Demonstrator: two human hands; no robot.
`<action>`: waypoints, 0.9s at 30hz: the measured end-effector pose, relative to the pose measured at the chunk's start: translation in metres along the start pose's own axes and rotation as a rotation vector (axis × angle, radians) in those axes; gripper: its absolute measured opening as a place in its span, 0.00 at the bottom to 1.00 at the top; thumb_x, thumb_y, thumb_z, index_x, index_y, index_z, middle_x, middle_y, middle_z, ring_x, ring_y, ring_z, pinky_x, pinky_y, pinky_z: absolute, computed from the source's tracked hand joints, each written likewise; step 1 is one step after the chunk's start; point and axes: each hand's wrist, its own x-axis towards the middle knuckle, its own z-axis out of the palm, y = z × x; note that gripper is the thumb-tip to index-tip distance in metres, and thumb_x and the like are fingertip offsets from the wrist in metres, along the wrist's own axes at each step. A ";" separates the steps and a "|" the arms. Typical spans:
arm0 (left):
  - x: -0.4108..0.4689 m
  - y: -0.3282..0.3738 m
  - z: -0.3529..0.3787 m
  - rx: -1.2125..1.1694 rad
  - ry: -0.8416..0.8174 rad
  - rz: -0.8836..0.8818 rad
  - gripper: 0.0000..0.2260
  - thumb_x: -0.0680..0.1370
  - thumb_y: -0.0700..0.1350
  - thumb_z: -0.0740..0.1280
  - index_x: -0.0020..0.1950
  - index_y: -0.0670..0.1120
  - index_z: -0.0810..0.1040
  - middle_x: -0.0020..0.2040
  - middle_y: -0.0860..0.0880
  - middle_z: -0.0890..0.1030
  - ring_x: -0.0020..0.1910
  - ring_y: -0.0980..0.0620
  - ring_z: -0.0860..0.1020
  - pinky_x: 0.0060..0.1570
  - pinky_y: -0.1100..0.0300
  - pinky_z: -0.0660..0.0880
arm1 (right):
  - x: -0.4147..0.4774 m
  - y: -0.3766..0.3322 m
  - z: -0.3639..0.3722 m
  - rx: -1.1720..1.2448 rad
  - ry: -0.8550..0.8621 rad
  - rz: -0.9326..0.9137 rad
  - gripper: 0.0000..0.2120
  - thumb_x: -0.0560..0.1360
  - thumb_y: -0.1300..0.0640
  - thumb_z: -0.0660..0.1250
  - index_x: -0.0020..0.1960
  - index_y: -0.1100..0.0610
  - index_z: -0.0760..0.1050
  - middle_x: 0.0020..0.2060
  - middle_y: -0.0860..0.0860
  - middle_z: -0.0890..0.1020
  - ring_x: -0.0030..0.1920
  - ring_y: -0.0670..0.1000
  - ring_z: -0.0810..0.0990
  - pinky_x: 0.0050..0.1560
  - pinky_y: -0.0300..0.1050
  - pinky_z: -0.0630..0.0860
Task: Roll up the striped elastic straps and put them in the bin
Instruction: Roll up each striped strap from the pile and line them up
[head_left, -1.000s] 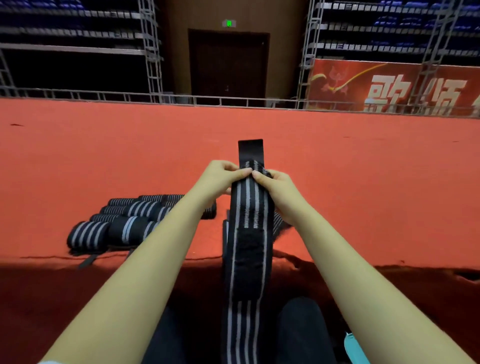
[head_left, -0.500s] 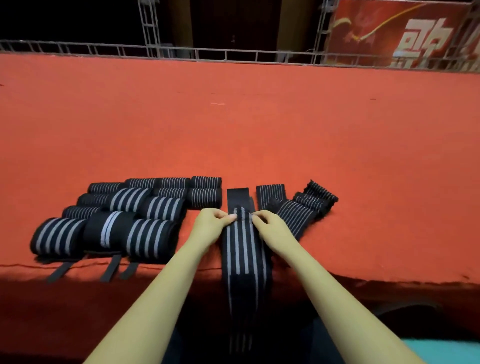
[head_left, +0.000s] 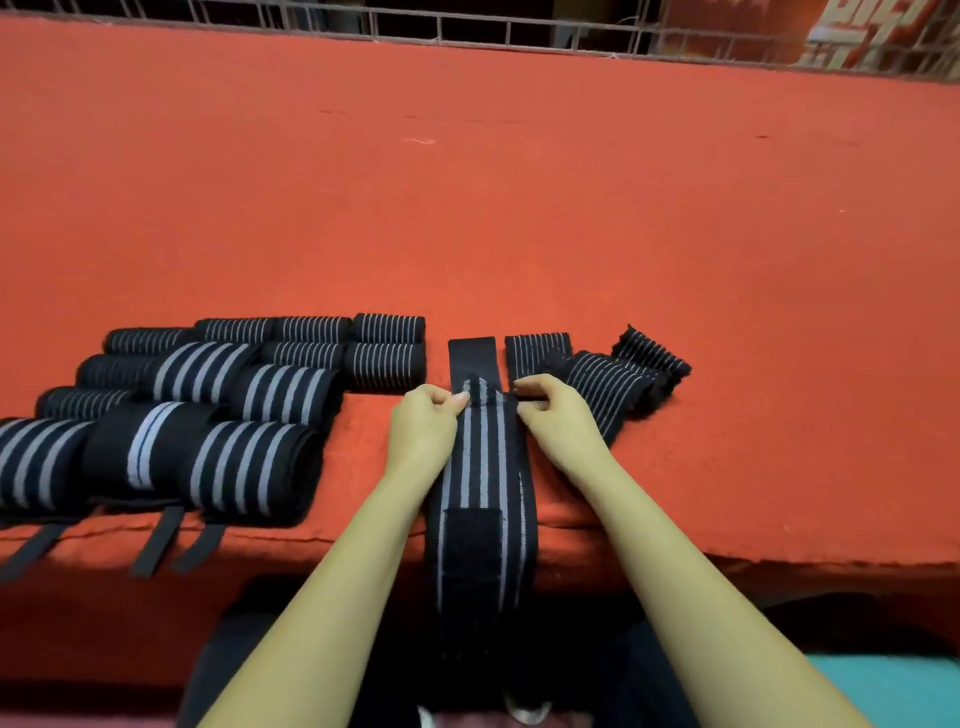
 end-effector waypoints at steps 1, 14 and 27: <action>-0.001 -0.003 -0.002 -0.001 0.000 0.005 0.10 0.80 0.49 0.65 0.45 0.43 0.77 0.40 0.51 0.78 0.37 0.57 0.74 0.34 0.65 0.68 | 0.000 0.001 0.001 0.058 0.004 0.017 0.16 0.76 0.66 0.63 0.61 0.57 0.76 0.57 0.51 0.81 0.58 0.49 0.78 0.63 0.44 0.72; -0.007 -0.005 0.016 -0.174 0.050 0.167 0.06 0.82 0.46 0.61 0.48 0.44 0.72 0.41 0.49 0.75 0.38 0.58 0.71 0.36 0.70 0.67 | -0.005 0.009 0.001 0.704 -0.083 0.135 0.15 0.73 0.70 0.67 0.57 0.60 0.79 0.49 0.61 0.84 0.45 0.54 0.75 0.42 0.39 0.70; -0.006 -0.008 0.013 -0.383 0.023 0.166 0.06 0.77 0.46 0.69 0.44 0.44 0.79 0.41 0.52 0.81 0.39 0.66 0.77 0.42 0.73 0.70 | -0.015 0.003 0.002 0.709 -0.059 0.044 0.13 0.76 0.64 0.68 0.60 0.63 0.77 0.36 0.48 0.84 0.34 0.40 0.81 0.37 0.31 0.75</action>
